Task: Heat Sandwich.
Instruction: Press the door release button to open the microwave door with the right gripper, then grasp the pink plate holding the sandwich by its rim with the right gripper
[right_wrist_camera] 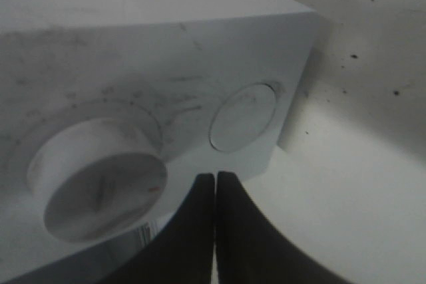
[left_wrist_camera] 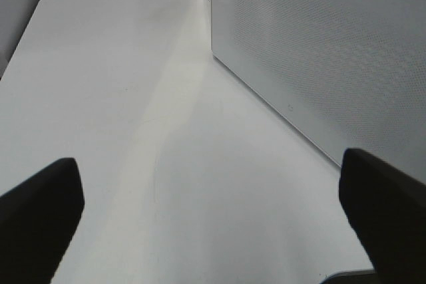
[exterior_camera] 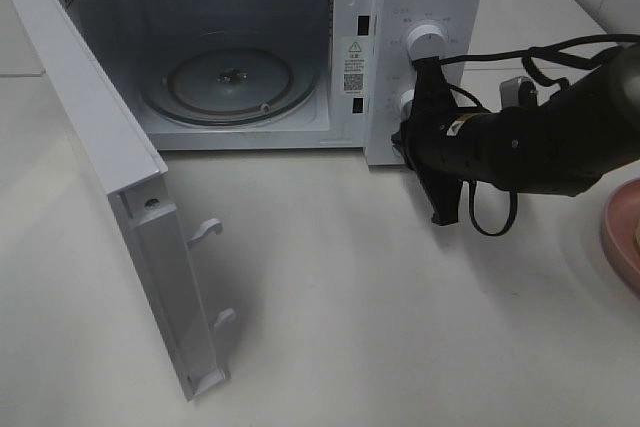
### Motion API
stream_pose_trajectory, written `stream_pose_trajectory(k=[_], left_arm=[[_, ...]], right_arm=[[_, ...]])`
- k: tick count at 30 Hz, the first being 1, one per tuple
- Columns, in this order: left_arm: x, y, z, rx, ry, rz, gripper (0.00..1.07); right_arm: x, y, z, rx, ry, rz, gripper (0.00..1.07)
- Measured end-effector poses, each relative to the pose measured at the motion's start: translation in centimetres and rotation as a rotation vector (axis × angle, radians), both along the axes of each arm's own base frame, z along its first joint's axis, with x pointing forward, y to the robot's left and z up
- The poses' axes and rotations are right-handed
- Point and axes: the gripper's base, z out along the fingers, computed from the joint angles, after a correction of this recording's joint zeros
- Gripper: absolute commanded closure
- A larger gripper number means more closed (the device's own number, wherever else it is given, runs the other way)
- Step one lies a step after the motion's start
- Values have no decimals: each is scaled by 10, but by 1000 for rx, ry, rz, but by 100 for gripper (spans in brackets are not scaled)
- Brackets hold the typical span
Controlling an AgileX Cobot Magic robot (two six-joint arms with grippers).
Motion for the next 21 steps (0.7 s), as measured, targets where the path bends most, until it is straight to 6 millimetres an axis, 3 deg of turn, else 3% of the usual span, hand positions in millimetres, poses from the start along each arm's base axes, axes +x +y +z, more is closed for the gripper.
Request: stream_pose_trajectory(k=[8, 21], left_arm=[[0, 0, 0, 0, 0, 0, 5], [0, 0, 0, 0, 0, 0, 5]], right_arm=[[-15, -1, 15, -111, 90, 138, 103], [-47, -3, 46, -456, 159, 620, 101]])
